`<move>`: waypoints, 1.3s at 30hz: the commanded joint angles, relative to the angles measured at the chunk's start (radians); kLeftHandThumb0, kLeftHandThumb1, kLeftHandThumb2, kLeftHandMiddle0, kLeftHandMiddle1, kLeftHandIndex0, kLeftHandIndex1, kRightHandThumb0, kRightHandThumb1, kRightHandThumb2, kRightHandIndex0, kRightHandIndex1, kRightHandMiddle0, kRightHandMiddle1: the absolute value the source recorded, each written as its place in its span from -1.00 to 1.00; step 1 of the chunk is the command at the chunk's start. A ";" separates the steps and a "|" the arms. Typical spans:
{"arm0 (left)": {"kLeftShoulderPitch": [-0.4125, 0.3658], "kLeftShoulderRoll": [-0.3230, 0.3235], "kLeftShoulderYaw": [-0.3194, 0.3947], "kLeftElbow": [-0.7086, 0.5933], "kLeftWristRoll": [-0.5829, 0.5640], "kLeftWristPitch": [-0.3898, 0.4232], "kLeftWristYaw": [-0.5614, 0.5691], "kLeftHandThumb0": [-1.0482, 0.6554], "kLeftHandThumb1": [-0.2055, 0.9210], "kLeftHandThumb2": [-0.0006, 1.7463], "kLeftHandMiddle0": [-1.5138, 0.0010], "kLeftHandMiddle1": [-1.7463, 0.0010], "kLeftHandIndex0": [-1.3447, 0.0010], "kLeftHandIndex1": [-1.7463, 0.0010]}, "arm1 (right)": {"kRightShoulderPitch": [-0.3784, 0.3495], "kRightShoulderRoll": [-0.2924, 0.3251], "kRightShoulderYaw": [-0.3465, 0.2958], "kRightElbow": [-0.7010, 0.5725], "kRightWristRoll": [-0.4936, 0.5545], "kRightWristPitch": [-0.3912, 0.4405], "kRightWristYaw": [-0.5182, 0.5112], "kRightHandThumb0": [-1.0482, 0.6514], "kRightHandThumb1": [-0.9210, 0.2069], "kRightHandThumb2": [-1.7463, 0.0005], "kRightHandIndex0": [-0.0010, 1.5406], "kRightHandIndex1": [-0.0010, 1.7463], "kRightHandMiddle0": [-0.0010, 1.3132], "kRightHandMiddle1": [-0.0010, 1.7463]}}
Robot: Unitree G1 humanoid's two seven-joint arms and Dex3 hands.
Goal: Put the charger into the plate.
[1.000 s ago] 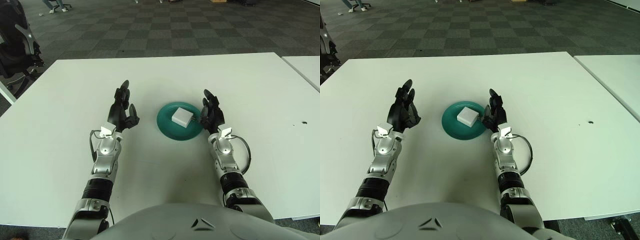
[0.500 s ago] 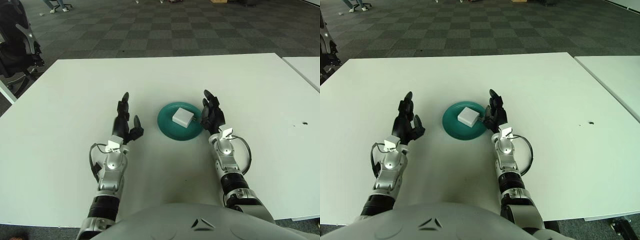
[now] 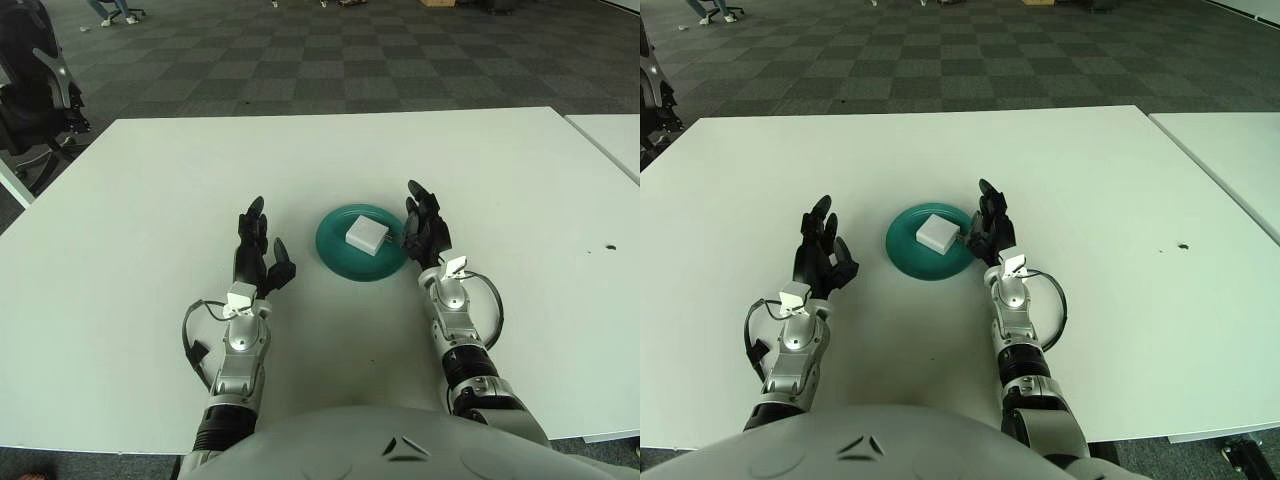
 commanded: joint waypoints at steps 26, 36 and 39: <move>0.001 0.017 -0.015 0.109 -0.023 -0.054 -0.058 -0.88 1.00 0.36 0.98 1.00 1.00 0.54 | 0.201 -0.078 0.029 0.044 -0.044 -0.115 -0.056 -0.74 -1.00 -0.22 -0.92 -0.98 -1.00 -0.58; 0.015 0.025 -0.007 0.118 -0.056 -0.081 -0.095 -0.85 1.00 0.35 0.95 0.98 1.00 0.60 | 0.205 -0.078 0.043 0.029 -0.045 -0.111 -0.063 -0.72 -1.00 -0.22 -0.88 -0.98 -1.00 -0.51; 0.012 0.026 -0.004 0.141 -0.057 -0.098 -0.096 -0.85 1.00 0.34 0.92 0.98 1.00 0.60 | 0.210 -0.074 0.047 0.021 -0.044 -0.111 -0.064 -0.73 -1.00 -0.21 -0.88 -0.98 -1.00 -0.49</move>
